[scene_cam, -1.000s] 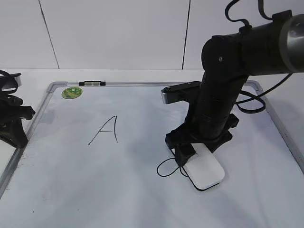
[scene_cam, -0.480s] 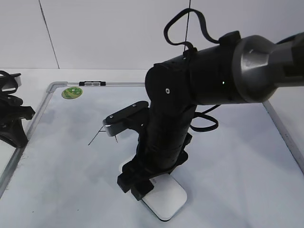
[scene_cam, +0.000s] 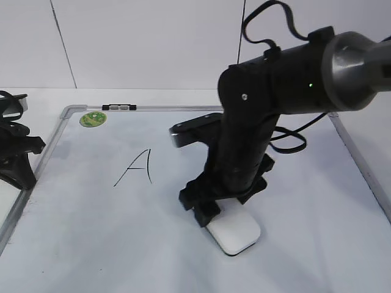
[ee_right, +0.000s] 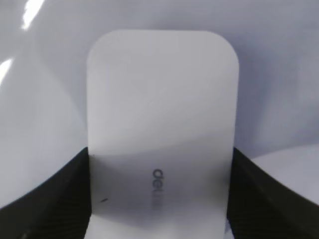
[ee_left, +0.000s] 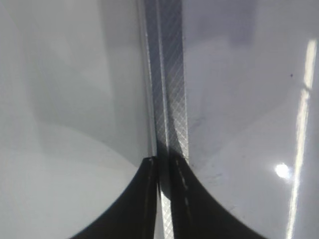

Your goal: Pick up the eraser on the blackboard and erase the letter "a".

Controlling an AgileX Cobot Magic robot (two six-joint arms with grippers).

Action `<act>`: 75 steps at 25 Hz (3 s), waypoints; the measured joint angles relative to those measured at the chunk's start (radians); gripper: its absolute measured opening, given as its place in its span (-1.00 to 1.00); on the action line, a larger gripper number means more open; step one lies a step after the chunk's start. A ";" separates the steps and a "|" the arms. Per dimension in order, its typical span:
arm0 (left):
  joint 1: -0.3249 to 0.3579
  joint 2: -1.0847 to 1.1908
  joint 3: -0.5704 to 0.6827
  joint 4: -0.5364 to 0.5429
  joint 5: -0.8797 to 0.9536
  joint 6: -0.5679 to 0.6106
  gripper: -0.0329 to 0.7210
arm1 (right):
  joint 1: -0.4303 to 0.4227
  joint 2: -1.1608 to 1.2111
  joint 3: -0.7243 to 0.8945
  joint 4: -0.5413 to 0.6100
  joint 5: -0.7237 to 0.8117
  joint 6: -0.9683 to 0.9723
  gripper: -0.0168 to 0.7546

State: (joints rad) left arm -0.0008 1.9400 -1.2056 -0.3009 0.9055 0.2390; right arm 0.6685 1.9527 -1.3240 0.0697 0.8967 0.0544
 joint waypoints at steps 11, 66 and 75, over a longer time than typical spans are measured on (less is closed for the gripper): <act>0.000 0.000 0.000 0.000 0.000 0.000 -0.81 | -0.182 -0.019 0.003 -0.082 0.021 0.016 0.53; 0.000 0.000 -0.001 0.000 0.002 0.004 -0.79 | -0.595 -0.113 0.069 -0.115 -0.007 0.063 0.53; 0.000 0.000 -0.001 0.000 0.002 0.004 -0.79 | -0.595 -0.107 0.069 -0.119 -0.037 0.063 0.53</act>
State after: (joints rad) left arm -0.0008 1.9400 -1.2070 -0.3008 0.9077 0.2427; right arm 0.0735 1.8458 -1.2548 -0.0491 0.8600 0.1172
